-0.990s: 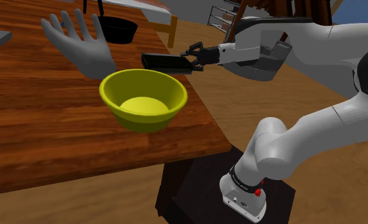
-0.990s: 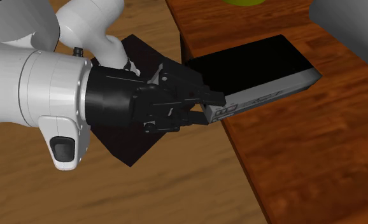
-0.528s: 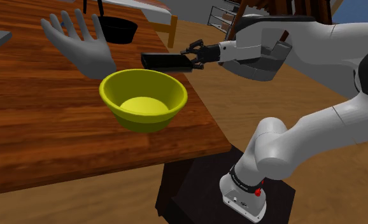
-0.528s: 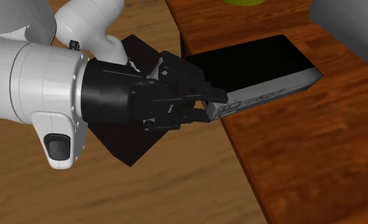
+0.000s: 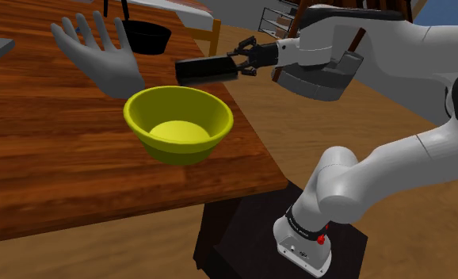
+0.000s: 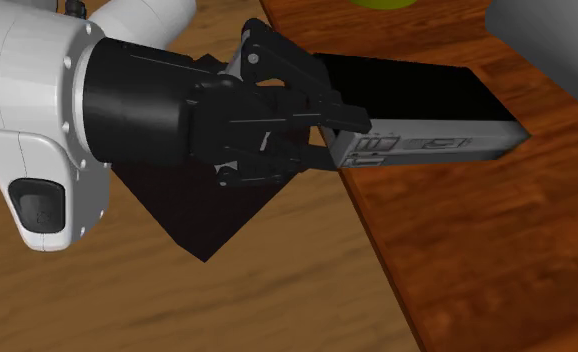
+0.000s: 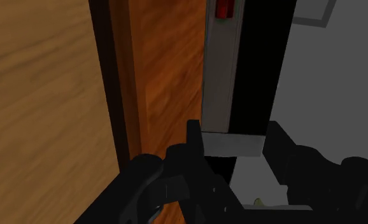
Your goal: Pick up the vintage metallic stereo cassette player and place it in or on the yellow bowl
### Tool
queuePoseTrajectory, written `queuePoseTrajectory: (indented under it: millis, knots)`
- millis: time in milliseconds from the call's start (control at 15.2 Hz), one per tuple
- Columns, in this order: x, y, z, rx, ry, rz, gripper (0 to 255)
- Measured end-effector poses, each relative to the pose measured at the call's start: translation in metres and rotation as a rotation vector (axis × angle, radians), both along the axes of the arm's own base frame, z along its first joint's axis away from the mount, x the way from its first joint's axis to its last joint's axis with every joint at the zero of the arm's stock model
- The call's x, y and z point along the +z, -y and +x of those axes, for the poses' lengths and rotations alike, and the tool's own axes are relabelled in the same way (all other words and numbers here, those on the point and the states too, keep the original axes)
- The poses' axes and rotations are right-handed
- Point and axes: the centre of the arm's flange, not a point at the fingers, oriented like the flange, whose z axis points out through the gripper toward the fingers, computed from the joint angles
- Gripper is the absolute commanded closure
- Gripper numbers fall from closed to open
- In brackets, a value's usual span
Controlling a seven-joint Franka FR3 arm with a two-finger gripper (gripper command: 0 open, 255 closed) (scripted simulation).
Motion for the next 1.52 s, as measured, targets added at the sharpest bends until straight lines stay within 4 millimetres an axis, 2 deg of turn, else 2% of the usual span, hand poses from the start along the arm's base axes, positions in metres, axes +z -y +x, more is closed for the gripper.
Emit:
queuePoseTrajectory:
  millis: [1254,1518]
  knots:
    - [0.097,0.0,0.0,0.0,-0.001,0.0,255]
    - [0.099,-0.031,-0.022,0.001,0.0,0.001,255]
